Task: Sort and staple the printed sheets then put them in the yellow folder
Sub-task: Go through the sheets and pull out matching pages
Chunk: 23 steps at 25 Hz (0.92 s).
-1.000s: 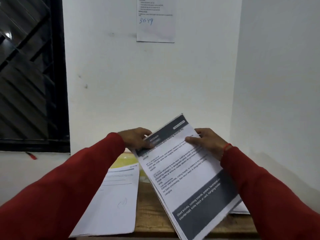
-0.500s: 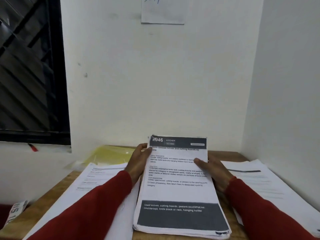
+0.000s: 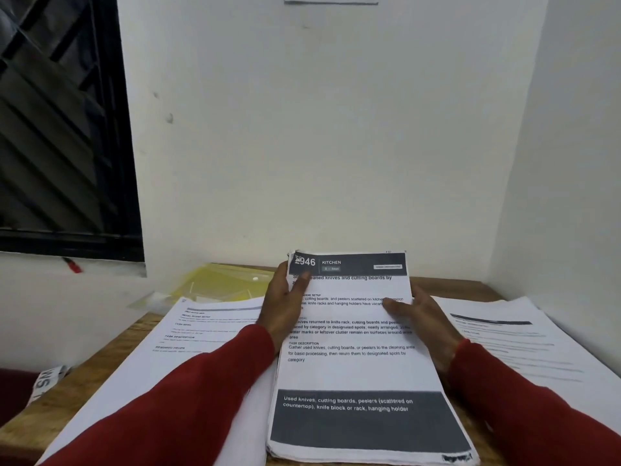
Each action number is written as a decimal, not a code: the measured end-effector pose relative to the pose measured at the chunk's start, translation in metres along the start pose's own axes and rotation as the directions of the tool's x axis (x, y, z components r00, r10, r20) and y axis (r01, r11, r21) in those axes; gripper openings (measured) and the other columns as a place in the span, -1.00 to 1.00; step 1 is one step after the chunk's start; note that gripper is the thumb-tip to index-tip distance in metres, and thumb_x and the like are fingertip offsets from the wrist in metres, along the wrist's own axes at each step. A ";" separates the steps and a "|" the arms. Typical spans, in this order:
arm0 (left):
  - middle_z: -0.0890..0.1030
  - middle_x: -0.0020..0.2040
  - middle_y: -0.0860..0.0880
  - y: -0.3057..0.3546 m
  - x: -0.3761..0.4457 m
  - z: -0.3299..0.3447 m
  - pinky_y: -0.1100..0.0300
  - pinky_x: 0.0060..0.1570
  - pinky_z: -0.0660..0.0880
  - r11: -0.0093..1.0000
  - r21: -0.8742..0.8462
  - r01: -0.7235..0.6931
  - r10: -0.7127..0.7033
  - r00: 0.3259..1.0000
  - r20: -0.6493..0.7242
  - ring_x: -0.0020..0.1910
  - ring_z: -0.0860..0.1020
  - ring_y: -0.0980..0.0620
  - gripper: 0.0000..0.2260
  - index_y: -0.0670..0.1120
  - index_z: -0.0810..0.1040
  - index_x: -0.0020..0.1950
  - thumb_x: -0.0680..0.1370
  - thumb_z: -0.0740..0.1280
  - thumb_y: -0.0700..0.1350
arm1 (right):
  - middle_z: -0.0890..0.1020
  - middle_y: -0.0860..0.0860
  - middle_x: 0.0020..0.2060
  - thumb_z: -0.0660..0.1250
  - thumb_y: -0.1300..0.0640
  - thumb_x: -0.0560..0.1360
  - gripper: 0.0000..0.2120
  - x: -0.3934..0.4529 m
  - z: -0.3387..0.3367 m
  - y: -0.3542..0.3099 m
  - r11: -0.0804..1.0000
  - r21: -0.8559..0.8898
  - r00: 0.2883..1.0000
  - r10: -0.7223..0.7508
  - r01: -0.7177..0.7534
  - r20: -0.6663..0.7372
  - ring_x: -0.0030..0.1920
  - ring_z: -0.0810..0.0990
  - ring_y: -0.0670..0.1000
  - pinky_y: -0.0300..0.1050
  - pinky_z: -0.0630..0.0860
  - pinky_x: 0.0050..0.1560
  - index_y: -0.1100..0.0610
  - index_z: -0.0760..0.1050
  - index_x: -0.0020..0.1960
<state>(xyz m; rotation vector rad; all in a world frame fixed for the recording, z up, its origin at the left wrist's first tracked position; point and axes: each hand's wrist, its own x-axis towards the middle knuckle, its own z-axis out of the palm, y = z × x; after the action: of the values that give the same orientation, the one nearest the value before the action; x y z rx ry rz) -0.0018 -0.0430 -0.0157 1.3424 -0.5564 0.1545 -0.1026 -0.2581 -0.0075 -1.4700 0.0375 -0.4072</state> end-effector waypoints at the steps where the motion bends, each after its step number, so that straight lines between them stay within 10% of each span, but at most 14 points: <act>1: 0.68 0.15 0.04 -0.001 0.001 0.000 0.05 0.21 0.53 1.000 0.002 -0.009 0.009 1.000 0.003 0.16 0.64 0.05 -0.79 0.04 0.53 0.27 0.66 0.28 -0.15 | 0.70 0.12 0.07 0.34 0.27 0.55 -0.72 0.000 0.000 -0.003 1.000 0.007 1.000 -0.008 0.008 0.004 0.05 0.69 0.15 0.09 0.61 0.07 0.16 0.51 0.26; 4: 0.69 0.15 0.01 -0.002 0.001 0.003 0.00 0.22 0.54 1.000 -0.021 -0.003 0.004 0.999 0.038 0.16 0.64 -0.02 -0.79 0.01 0.55 0.27 0.65 0.28 -0.16 | 0.72 0.03 0.00 0.32 0.12 0.58 -0.82 0.000 -0.002 -0.012 0.995 0.058 0.996 -0.083 0.085 -0.029 -0.05 0.71 -0.01 -0.18 0.61 -0.15 0.11 0.57 0.16; 14: 0.70 -0.15 -0.04 0.015 0.004 0.004 0.08 -0.07 0.57 0.991 -0.134 0.022 -0.033 0.996 -0.080 -0.21 0.64 0.05 -0.86 -0.09 0.66 0.04 0.63 0.32 -0.10 | 0.69 0.17 0.03 0.28 0.40 0.53 -0.76 0.002 -0.002 -0.006 0.948 0.057 0.949 -0.314 0.312 0.036 0.05 0.64 0.10 -0.03 0.55 0.13 0.17 0.62 0.09; 23: 0.70 0.13 -0.04 0.030 0.001 -0.003 0.12 0.02 0.62 0.916 -0.357 0.182 -0.136 0.979 0.148 0.00 0.68 0.02 -0.73 -0.08 0.59 0.28 0.62 0.27 -0.04 | 0.71 0.06 0.01 0.30 0.36 0.53 -0.78 -0.003 -0.004 -0.010 0.937 0.034 0.937 -0.347 0.348 -0.037 0.05 0.66 0.02 -0.16 0.58 0.13 0.15 0.61 0.09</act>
<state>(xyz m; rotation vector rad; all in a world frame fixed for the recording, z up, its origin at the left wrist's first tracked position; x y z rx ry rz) -0.0120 -0.0330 0.0105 1.0255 -0.5437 -0.1619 -0.1090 -0.2618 0.0005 -1.4323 -0.2089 -0.7138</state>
